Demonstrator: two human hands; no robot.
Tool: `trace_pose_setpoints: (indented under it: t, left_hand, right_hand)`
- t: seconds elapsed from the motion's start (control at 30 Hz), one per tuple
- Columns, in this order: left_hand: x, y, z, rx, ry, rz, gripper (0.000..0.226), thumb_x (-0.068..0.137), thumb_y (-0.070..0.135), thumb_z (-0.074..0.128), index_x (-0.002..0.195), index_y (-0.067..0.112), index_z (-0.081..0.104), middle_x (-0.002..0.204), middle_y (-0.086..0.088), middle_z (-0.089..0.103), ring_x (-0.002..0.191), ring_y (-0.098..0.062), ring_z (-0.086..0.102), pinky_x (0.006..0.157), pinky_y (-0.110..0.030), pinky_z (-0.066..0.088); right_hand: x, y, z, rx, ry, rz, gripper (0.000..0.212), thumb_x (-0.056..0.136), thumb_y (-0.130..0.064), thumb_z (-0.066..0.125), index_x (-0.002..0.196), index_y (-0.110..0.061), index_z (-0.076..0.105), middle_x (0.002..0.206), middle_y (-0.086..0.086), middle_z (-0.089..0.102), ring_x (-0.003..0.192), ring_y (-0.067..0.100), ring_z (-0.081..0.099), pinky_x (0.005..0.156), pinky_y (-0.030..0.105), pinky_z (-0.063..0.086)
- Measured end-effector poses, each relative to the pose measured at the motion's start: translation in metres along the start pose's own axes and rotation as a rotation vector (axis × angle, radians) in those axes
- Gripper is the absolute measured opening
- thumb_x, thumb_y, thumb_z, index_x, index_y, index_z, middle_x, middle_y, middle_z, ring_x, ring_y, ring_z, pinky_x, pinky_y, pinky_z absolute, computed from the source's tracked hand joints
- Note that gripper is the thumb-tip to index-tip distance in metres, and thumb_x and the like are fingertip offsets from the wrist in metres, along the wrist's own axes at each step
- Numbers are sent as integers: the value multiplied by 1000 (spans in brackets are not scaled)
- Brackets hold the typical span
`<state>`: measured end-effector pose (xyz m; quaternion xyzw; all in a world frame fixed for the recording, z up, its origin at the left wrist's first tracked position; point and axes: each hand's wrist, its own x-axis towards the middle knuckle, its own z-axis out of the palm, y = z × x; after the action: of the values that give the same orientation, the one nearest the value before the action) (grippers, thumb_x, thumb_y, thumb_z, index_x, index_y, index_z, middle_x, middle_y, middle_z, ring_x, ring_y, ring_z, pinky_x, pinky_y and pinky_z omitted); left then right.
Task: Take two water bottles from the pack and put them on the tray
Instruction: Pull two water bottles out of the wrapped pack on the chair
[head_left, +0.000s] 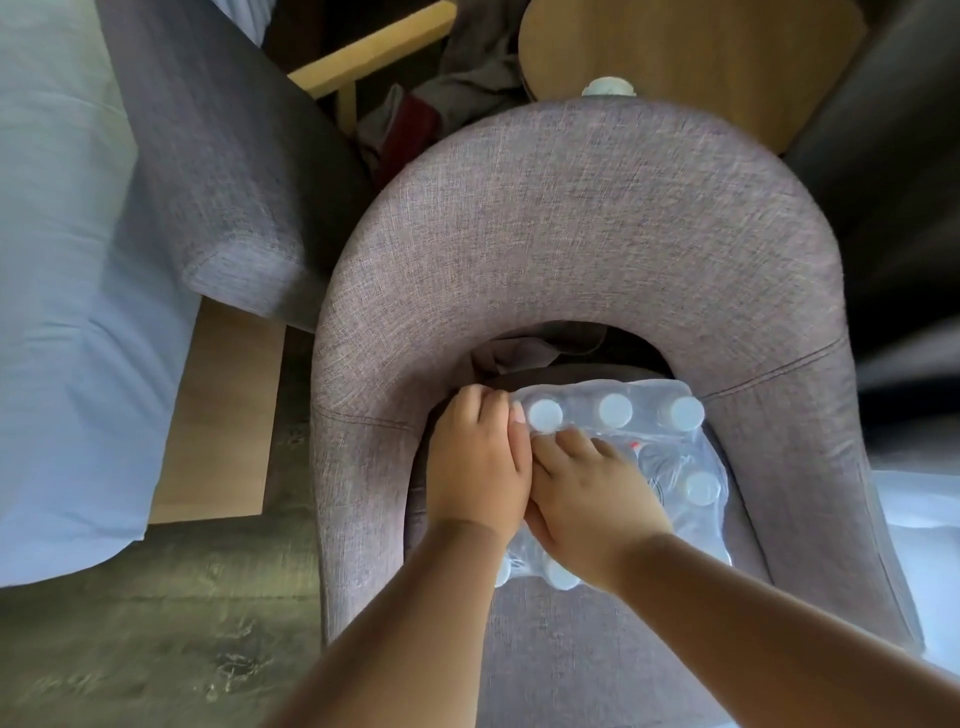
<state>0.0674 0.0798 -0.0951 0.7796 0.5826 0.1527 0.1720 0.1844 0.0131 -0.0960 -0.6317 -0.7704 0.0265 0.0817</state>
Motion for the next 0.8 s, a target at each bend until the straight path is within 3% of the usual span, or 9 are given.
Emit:
trace_pose_setpoints:
  t: [0.13, 0.37, 0.5, 0.6, 0.7, 0.8]
  left_hand:
    - [2, 0, 1, 42, 0, 9, 48, 106, 31, 31, 99, 9, 73, 97, -5, 67, 84, -22, 65, 72, -36, 58]
    - [4, -1, 1, 70, -20, 6, 45, 105, 30, 31, 97, 12, 71, 98, -3, 63, 84, -21, 63, 74, -34, 57]
    - [5, -1, 0, 65, 0, 18, 50, 106, 31, 28, 95, 10, 71, 96, -5, 63, 83, -23, 62, 73, -34, 55]
    - [4, 0, -1, 76, 15, 15, 47, 106, 31, 31, 99, 8, 72, 98, -8, 64, 84, -26, 63, 72, -37, 54]
    - [0, 5, 2, 110, 12, 18, 44, 105, 29, 35, 99, 7, 73, 97, -11, 64, 83, -29, 63, 72, -39, 54]
    - [0, 5, 2, 104, 32, 27, 45, 104, 30, 34, 96, 7, 72, 97, -12, 65, 82, -31, 64, 71, -42, 56]
  right_hand:
    - [0, 7, 3, 80, 145, 61, 22, 80, -31, 61, 79, -10, 68, 64, 3, 63, 54, 26, 60, 52, 33, 46]
    - [-2, 6, 0, 115, 184, 69, 28, 75, -26, 76, 88, -4, 64, 43, 3, 54, 33, 28, 50, 54, 33, 48]
    - [-26, 14, -21, 146, 188, 7, 17, 84, -23, 66, 76, -8, 67, 40, 2, 52, 33, 29, 47, 62, 34, 48]
    - [-75, 41, -33, 95, 154, -51, 29, 89, -21, 66, 62, -13, 60, 42, 2, 49, 38, 30, 46, 62, 36, 49]
    - [-108, 57, -30, -11, 98, -97, 32, 89, -26, 73, 62, -16, 59, 47, 2, 51, 47, 29, 51, 69, 39, 48]
    - [-104, 44, -24, -26, 77, -29, 26, 90, -26, 68, 66, -16, 65, 46, 0, 52, 49, 30, 51, 71, 40, 46]
